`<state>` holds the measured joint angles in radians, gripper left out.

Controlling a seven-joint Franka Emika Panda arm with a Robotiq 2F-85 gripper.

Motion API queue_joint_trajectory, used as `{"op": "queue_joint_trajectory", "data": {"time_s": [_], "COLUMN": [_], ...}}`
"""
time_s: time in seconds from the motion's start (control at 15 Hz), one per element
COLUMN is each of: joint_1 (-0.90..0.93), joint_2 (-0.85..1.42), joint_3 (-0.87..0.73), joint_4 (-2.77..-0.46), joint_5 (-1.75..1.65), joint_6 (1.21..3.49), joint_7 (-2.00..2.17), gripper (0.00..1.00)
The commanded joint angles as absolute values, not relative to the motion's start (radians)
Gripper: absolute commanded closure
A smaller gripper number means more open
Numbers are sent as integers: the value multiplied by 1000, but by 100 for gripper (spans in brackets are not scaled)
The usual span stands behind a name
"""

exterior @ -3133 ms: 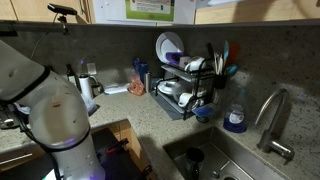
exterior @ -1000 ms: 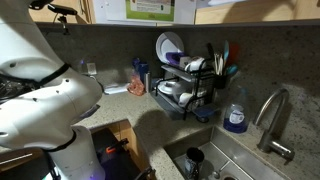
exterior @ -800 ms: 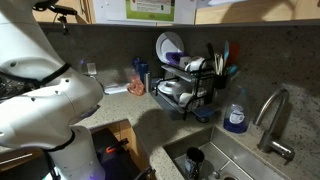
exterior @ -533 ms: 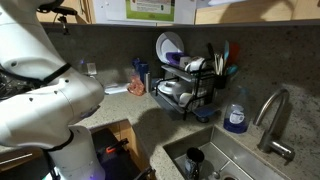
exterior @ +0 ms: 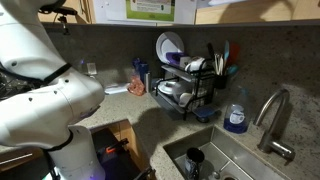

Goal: Open the right door of the cabinet above the sink

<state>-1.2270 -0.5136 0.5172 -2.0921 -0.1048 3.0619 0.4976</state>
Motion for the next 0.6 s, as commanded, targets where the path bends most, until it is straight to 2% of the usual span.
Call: {"op": "queue_joint_trajectory", "data": {"time_s": [0.0, 0.53], "joint_1": [-1277, -1301], "joint_2": [-558, -585], "joint_3": [506, 500], "joint_4": [-2107, -2129], "joint_5": [-105, -108], "joint_6": [3040, 3032], "joint_7": [524, 524], "gripper": [100, 100]}}
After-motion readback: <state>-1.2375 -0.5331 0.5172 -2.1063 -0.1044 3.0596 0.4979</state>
